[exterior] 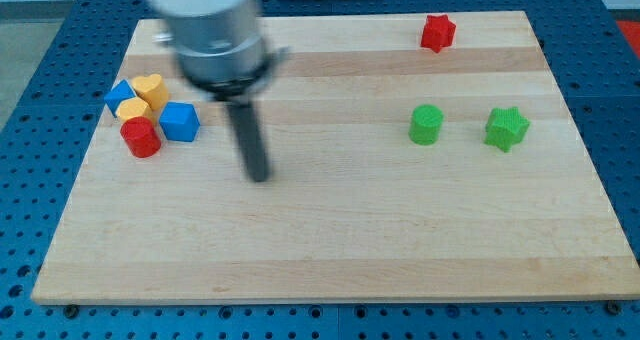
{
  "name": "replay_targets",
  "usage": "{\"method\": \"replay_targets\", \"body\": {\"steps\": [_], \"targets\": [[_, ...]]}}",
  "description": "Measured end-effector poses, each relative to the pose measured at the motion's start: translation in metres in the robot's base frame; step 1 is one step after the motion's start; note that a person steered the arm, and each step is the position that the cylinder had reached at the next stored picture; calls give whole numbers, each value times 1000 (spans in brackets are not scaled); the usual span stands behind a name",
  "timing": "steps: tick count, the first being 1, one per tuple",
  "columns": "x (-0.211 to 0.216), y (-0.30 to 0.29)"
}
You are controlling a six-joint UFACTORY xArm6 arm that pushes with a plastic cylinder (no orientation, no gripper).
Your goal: Move the green star closely to the green circle
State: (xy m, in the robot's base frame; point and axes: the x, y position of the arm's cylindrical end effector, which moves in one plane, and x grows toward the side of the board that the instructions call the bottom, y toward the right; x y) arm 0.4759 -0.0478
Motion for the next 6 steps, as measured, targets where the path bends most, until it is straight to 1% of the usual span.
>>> {"method": "replay_targets", "body": {"steps": [1,2,3,4,5,6], "targets": [[-4,90],[0,162],[1,256],[-18,334],[-34,321],[-36,266]]}}
